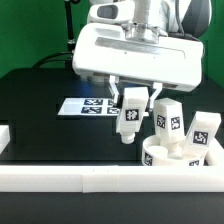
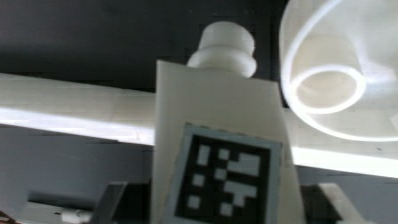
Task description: Assemble stool
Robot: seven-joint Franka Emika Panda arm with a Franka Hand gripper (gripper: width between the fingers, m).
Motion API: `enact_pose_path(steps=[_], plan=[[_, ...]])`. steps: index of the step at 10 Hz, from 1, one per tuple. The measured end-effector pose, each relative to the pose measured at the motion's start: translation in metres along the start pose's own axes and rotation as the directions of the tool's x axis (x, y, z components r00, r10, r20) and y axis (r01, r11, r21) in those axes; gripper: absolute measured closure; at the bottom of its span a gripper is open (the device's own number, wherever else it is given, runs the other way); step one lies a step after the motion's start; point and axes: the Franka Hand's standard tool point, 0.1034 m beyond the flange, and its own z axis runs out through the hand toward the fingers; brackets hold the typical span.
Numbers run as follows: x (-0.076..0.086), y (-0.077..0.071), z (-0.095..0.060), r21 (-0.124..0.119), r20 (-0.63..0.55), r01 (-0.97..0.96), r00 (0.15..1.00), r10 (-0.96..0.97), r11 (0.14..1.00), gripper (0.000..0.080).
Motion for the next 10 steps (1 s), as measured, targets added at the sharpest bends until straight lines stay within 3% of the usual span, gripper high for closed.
enact_pose_path(steps=[3, 7, 10], plan=[[0.012, -0.021, 0.001, 0.02, -0.007, 0.015, 1.0, -0.015, 1.0, 0.0476], [0.015, -0.022, 0.002, 0.022, -0.005, 0.021, 1.0, -0.021, 1.0, 0.0476], [0.022, -0.037, 0.003, 0.038, -0.006, 0.036, 0.999, -0.035, 0.999, 0.0476]])
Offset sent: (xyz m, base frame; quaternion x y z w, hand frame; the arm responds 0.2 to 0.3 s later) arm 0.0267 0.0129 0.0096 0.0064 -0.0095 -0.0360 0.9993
